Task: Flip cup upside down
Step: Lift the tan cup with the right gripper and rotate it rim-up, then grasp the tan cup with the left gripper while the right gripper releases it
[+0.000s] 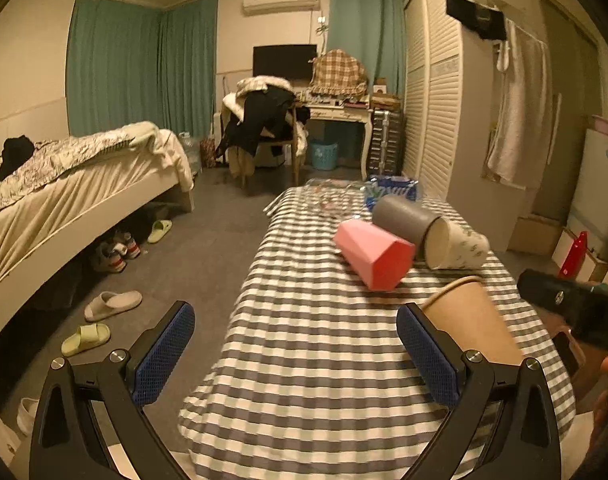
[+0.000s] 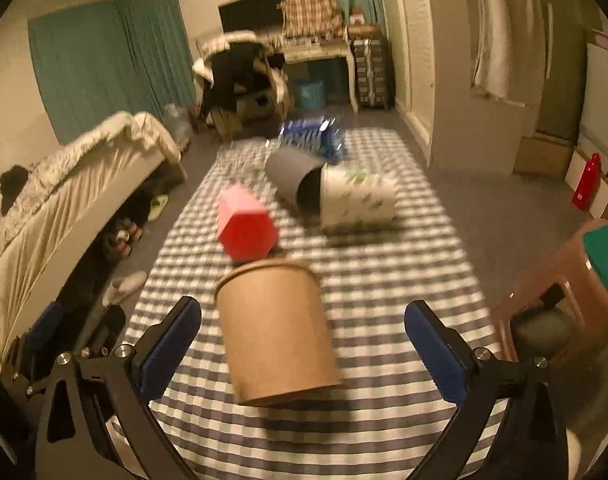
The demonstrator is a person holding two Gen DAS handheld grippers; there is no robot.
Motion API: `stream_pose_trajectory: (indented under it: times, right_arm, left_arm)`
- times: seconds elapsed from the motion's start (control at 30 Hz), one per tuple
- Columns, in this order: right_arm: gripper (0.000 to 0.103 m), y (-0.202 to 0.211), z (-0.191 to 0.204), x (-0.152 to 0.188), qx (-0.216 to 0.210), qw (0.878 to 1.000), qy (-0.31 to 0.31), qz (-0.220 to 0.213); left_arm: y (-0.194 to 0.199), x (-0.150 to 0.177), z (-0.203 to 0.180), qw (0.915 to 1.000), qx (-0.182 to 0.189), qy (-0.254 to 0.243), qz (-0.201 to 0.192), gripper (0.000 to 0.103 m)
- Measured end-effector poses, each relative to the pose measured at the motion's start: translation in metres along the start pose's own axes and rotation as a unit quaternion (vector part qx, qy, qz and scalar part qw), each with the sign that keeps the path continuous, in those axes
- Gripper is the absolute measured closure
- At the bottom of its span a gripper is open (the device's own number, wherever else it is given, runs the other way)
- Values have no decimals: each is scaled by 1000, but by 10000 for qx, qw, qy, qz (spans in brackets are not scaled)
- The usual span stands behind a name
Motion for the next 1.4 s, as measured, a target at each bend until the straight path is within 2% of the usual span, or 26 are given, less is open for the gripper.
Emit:
stream_pose_trajectory:
  times: [0.17,0.3,0.43,0.57,0.73,0.83,1.0,1.4]
  right_arm:
    - [1,35,-28,-21,161,9974,340,-614]
    - [0,57,-49,-36,212,9925,576,-1055]
    - [0,65,-67,-41,289,9891,608,-1309]
    - [0,52,-86,-23,385,9897,531,-1269]
    - [0,30,-112,-1,334,9933,269,-1069]
    - [0,23,-121,4,365,9936,245,-1041]
    - [0,17,-135,9,425,9945,158,-944]
    - [0,9,-147,14,506,9958,40,-766]
  left_arm:
    - [21,-6,-23,9995,216,207,-80,0]
    - [30,-4,-46,9992,221,306,-95,0]
    - [35,3,-72,9997,182,80,-106,0]
    - [33,12,-91,9996,52,-228,-182,0]
    - [11,33,-105,9994,178,-158,251,0]
    - [8,37,-114,9989,359,-15,309,0]
    - [3,43,-134,9979,544,-192,307,0]
    - [-21,62,-157,9925,997,-265,650,1]
Point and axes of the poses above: each gripper's, at about its wrist camera, not at the fingertips, and y roughly against the way its jaws point, z to its left, x to its underside, the point moved 7 cm from there along -y, roughly the way its jaws point, and after that the axes turned 9 degrees about -x, right-handed, at the moved point
